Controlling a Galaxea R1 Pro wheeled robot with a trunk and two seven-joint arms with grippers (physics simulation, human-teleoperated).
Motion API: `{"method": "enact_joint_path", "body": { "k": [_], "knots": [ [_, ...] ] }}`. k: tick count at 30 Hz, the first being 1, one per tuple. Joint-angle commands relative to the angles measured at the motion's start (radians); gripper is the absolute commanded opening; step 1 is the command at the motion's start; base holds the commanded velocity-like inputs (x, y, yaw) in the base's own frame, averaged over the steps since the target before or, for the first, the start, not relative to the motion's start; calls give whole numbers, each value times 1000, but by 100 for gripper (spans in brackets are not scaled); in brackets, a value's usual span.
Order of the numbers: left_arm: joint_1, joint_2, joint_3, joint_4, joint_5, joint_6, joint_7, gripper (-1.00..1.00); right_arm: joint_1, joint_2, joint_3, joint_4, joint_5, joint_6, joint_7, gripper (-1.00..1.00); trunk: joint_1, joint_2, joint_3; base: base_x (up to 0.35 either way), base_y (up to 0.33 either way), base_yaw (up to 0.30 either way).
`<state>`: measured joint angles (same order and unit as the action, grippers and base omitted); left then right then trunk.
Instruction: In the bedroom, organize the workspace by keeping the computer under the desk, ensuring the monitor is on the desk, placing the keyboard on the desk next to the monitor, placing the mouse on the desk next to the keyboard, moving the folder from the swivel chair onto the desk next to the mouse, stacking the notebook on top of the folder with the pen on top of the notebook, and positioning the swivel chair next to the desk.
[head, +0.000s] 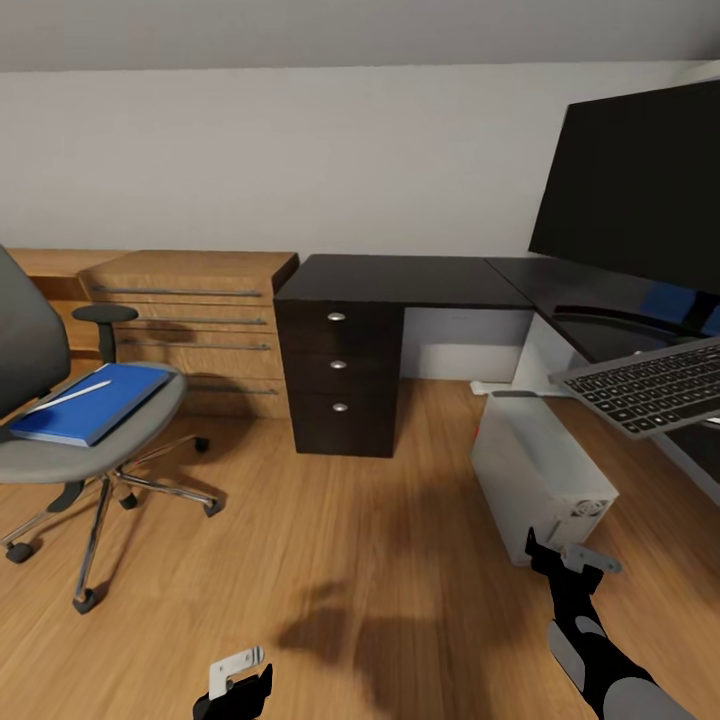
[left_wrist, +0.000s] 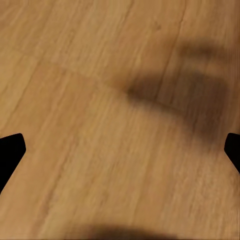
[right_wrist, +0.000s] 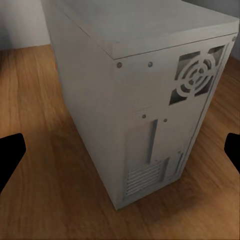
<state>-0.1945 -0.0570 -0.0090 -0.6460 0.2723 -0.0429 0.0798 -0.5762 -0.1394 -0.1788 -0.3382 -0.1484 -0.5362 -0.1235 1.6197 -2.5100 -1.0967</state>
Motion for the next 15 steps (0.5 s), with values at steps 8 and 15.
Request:
{"method": "enact_joint_path", "body": {
  "k": [8, 15],
  "knots": [
    [0, 0, -2, 0, 6, -3, 3, 100, -1, 0, 2, 1, -8, -4, 1, 100, 0, 0, -1, 110, 0, 0],
    [0, 0, -2, 0, 7, -3, 3, 100, -1, 0, 2, 1, -8, -4, 1, 100, 0, 0, -1, 21, 0, 0]
  ]
}}
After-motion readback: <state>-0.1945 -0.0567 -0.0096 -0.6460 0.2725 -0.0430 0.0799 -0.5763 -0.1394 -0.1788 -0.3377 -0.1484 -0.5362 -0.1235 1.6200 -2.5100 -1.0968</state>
